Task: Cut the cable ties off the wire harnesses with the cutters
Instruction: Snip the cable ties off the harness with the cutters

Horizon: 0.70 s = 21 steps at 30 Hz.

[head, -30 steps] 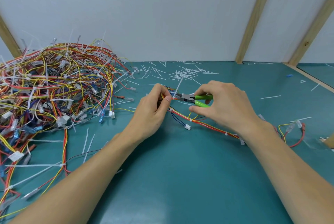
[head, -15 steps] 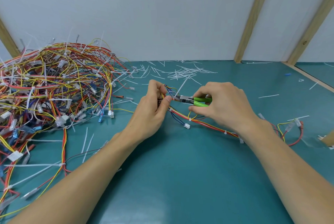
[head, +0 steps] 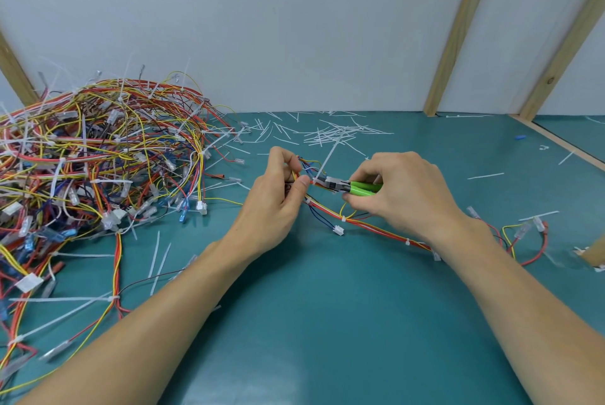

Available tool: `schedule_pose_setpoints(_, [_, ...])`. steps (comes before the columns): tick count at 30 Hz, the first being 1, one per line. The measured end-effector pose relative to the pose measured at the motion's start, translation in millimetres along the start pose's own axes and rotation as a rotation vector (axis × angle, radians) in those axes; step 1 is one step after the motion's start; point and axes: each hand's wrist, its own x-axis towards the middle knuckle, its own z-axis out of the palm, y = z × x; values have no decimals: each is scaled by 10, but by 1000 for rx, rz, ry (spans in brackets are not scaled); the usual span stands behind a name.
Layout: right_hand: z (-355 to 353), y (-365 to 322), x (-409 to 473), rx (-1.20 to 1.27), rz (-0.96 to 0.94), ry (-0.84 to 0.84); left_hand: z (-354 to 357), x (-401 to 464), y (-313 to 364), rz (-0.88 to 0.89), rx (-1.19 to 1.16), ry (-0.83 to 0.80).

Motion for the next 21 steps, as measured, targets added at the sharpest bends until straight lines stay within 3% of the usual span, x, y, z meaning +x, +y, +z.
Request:
schedule_pose_setpoints(10, [-11, -36, -11, 14, 16, 1, 14, 0, -2, 19, -12, 26])
schedule_pose_setpoints(17, [5, 8, 37, 184, 113, 209, 6, -4, 10, -11, -31, 32])
schedule_pose_setpoints(21, [41, 25, 56, 233, 188, 243, 9, -3, 21, -38, -55, 28])
